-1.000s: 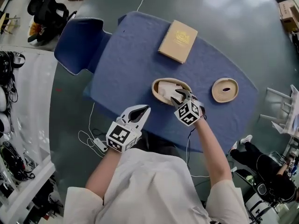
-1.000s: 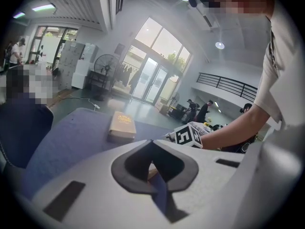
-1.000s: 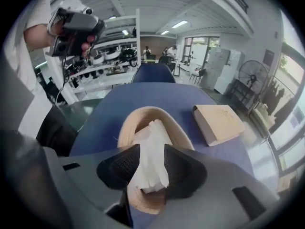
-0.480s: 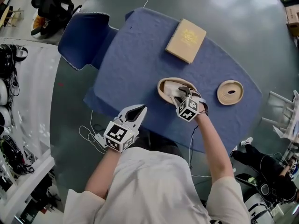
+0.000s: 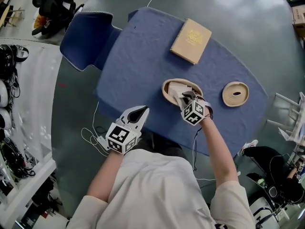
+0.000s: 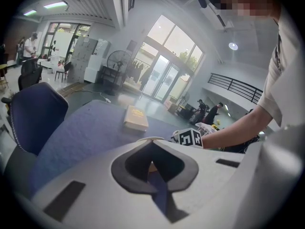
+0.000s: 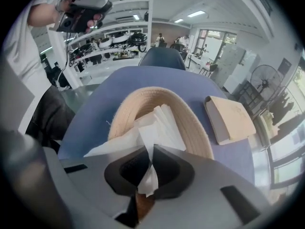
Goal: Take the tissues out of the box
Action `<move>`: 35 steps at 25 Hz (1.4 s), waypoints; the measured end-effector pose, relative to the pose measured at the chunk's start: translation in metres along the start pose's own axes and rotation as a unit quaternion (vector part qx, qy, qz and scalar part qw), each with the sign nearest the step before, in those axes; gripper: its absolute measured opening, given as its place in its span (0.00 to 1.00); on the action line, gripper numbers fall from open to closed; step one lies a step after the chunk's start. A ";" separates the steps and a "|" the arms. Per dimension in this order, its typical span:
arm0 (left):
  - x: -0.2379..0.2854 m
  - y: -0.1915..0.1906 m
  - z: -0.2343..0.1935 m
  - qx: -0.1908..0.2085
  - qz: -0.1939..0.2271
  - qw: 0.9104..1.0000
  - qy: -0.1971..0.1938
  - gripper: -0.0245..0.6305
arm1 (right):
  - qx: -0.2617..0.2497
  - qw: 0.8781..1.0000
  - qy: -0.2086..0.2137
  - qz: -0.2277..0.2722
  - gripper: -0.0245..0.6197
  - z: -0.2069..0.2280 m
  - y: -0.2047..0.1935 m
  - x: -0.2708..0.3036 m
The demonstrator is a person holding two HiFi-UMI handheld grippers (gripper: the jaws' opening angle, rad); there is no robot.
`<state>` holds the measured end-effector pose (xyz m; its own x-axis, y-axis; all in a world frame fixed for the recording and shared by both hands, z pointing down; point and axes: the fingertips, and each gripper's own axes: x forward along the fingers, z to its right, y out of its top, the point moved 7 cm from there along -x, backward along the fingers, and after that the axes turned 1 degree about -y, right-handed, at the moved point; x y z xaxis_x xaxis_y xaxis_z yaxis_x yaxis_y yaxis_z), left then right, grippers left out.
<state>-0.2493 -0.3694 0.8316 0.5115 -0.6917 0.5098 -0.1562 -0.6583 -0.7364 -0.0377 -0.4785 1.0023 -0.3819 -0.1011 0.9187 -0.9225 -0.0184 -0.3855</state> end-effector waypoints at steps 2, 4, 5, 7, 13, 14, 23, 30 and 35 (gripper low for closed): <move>-0.010 0.002 -0.003 0.001 0.000 1.000 0.000 0.05 | 0.025 1.000 -0.007 0.016 0.10 0.000 0.009 -0.010; -0.018 0.005 -0.003 0.002 0.001 1.000 0.000 0.05 | 0.055 0.998 -0.013 0.033 0.10 0.000 0.015 -0.024; -0.020 0.007 -0.001 0.003 0.002 1.000 0.000 0.05 | 0.070 0.997 -0.017 0.041 0.10 0.000 0.015 -0.030; -0.024 0.008 0.003 0.005 0.004 1.000 -0.001 0.05 | 0.098 0.993 -0.028 0.059 0.10 -0.001 0.014 -0.042; -0.045 0.018 0.021 0.014 0.010 1.000 -0.005 0.05 | 0.170 0.977 -0.076 0.105 0.10 -0.011 0.015 -0.089; -0.048 0.021 0.025 0.017 0.012 1.000 -0.005 0.05 | 0.176 0.974 -0.084 0.111 0.10 -0.013 0.014 -0.098; -0.078 0.037 0.075 0.038 0.018 0.999 -0.020 0.05 | 0.233 0.947 -0.135 0.172 0.10 -0.032 0.007 -0.182; -0.105 0.038 0.115 0.050 0.025 0.998 -0.031 0.05 | 0.267 0.924 -0.166 0.218 0.10 -0.053 0.002 -0.242; -0.131 0.041 0.134 0.059 0.032 0.997 -0.037 0.05 | 0.292 0.905 -0.189 0.247 0.10 -0.070 0.007 -0.283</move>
<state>-0.2094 -0.2662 0.6752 0.5655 -0.7046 0.4286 -0.0924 -0.5705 -0.8161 0.0601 -0.3806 0.7455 -0.5909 -0.5716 0.5693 -0.4164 -0.3884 -0.8221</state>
